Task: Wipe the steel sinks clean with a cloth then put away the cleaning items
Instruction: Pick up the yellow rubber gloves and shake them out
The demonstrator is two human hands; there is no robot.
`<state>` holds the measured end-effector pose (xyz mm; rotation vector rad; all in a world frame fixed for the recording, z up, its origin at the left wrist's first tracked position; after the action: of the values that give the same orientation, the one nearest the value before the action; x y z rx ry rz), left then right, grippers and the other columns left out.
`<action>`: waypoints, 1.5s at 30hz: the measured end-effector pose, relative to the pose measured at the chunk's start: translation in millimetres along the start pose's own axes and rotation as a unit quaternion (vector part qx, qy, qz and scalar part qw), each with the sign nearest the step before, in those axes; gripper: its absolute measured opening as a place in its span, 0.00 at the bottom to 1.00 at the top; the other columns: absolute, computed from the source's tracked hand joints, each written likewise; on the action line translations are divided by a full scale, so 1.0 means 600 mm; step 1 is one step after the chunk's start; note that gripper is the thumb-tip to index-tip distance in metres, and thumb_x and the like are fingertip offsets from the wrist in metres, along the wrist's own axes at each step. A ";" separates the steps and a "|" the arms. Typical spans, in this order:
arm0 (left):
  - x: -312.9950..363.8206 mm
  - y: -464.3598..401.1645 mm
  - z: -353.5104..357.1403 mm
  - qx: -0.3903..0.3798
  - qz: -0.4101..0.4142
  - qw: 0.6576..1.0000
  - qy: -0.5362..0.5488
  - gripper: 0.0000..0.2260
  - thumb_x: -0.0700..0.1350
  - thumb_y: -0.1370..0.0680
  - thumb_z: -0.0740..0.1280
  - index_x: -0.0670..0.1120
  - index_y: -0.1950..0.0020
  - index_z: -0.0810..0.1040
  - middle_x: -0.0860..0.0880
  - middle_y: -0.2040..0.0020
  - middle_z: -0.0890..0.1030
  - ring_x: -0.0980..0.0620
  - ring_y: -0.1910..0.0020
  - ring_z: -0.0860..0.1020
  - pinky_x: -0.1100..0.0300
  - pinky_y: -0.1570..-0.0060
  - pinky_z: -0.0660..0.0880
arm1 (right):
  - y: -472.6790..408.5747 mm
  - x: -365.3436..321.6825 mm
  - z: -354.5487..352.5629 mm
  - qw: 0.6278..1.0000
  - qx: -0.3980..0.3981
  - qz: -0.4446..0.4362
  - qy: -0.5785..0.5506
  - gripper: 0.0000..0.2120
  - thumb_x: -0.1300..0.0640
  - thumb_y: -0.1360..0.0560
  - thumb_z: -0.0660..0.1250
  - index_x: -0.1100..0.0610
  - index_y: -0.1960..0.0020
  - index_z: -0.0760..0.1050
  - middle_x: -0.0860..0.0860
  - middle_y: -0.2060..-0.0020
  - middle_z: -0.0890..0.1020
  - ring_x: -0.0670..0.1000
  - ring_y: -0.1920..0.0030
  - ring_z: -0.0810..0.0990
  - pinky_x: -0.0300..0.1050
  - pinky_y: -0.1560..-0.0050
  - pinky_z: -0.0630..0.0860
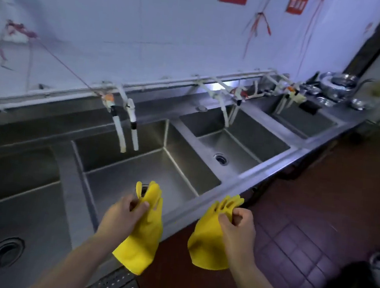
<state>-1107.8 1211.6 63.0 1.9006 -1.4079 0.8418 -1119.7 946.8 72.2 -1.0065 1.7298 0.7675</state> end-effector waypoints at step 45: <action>0.925 -0.511 1.128 -0.220 0.110 0.969 0.017 0.06 0.43 0.27 0.69 0.48 0.63 0.74 0.50 0.71 0.75 0.53 0.68 0.73 0.60 0.69 0.65 | -1.129 0.210 -0.758 0.969 0.243 -0.021 0.041 0.14 0.67 0.28 0.69 0.49 0.58 0.72 0.44 0.63 0.80 0.35 0.60 0.77 0.26 0.61 0.69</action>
<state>-598.4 436.6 59.5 1.4063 -1.6462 0.5931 -736.0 215.8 76.2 -0.7399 1.8388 0.2506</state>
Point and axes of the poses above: each hand's wrist, its own y-axis away from the middle knuckle, its own z-axis out of the palm, x = y × z, the point moved 1 cm from there along -y, towards the middle knuckle
